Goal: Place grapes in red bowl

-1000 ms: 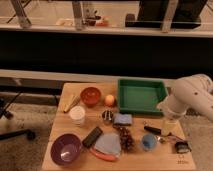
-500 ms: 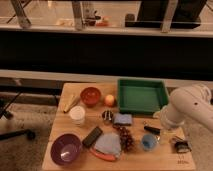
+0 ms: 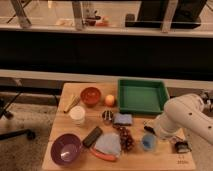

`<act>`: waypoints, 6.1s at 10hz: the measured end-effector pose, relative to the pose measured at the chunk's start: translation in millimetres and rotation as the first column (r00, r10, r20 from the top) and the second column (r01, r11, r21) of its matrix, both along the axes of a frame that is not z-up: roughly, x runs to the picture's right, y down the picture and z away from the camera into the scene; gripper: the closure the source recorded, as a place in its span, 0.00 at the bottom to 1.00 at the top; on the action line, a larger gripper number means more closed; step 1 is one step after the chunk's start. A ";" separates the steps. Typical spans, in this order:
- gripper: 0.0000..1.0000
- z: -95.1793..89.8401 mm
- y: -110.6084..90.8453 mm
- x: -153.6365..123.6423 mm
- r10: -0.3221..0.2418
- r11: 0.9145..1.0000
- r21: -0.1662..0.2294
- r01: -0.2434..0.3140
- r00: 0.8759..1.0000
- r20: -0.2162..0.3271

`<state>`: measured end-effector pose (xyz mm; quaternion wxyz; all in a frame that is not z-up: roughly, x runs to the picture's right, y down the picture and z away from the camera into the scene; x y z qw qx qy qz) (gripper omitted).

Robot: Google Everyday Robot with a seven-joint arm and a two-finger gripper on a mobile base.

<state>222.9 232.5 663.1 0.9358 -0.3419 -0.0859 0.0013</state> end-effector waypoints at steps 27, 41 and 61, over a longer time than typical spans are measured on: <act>0.20 88.3 36.7 -107.2 0.016 0.999 0.041 -0.023 0.987 0.162; 1.00 89.2 37.8 -101.5 0.021 0.999 0.027 -0.027 0.977 0.214; 1.00 3.4 -71.6 -166.4 -0.063 0.978 0.210 -0.006 0.945 0.322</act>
